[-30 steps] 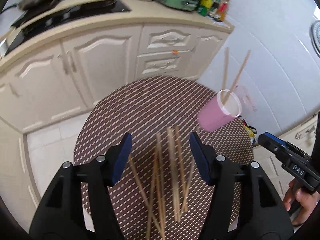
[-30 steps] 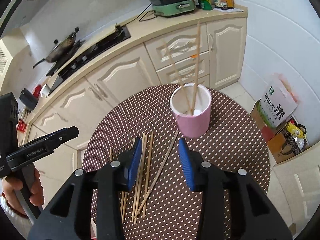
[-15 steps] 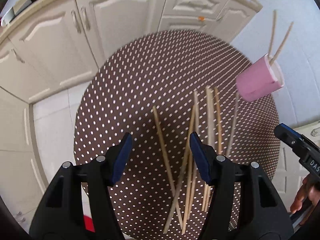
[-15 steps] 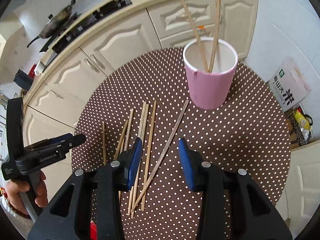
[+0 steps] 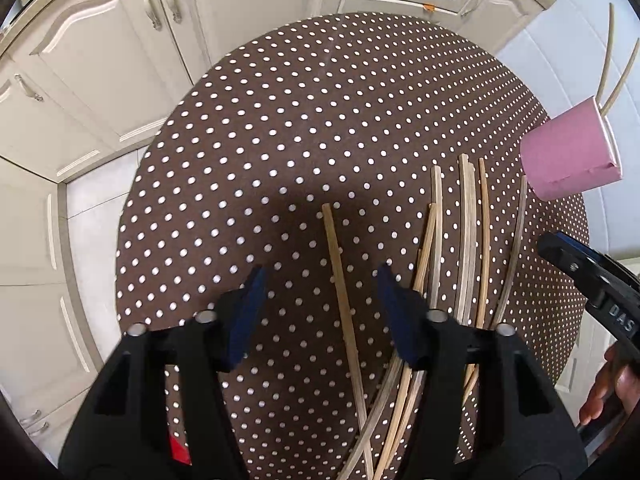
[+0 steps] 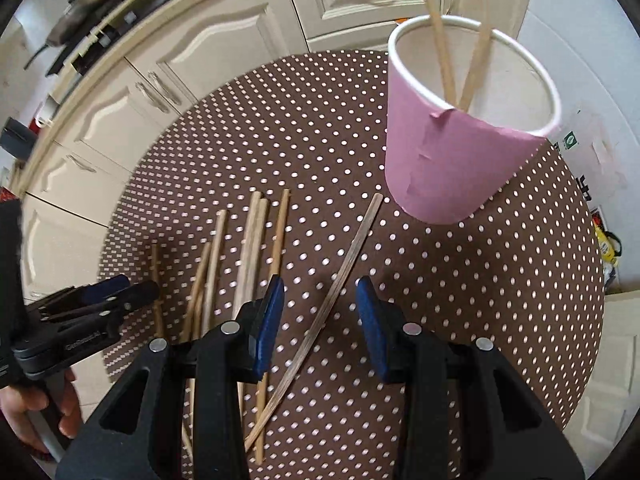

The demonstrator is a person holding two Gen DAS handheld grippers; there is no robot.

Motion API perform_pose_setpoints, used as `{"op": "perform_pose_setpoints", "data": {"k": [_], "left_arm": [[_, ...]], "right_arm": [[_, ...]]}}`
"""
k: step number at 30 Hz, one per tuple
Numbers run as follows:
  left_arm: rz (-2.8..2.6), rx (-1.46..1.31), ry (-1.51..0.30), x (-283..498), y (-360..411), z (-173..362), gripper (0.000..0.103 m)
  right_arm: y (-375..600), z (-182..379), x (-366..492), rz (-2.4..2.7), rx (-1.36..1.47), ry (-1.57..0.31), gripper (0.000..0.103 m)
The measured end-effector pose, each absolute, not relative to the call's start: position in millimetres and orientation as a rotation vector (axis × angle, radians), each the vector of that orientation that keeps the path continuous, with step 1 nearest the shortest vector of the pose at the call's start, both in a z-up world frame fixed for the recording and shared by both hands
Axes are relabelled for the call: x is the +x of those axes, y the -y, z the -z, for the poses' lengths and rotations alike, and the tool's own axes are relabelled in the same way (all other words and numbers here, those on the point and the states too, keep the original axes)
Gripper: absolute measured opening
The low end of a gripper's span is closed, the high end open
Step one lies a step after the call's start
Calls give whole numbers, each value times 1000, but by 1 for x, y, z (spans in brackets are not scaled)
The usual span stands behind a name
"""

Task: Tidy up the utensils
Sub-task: 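Grasp another chopstick with the right gripper while the left gripper grasps one too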

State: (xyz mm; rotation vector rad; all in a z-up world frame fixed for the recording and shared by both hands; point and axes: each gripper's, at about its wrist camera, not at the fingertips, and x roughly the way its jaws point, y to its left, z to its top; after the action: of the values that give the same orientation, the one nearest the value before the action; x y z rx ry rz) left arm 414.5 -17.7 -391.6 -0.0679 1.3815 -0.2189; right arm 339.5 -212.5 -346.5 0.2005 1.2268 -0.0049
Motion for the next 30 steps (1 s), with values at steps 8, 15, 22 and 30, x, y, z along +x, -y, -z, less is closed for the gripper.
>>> {"op": "perform_pose_setpoints", "data": {"k": [8,15,22,30], "left_arm": [[218,-53,-1379,427,17,400,32],[202,-49,-1369,436,11,401,10],[228,-62,-1349,432,15,397,8],[286,-60,-1238,424,24,350,5]], "right_arm": [[218,364,354,49,166,-1261,36],[220,375,360,34,148,-1290,22],[213,375,368,-13,142,-1296,5],[209,338,351,-62,194,-1201,5]]}}
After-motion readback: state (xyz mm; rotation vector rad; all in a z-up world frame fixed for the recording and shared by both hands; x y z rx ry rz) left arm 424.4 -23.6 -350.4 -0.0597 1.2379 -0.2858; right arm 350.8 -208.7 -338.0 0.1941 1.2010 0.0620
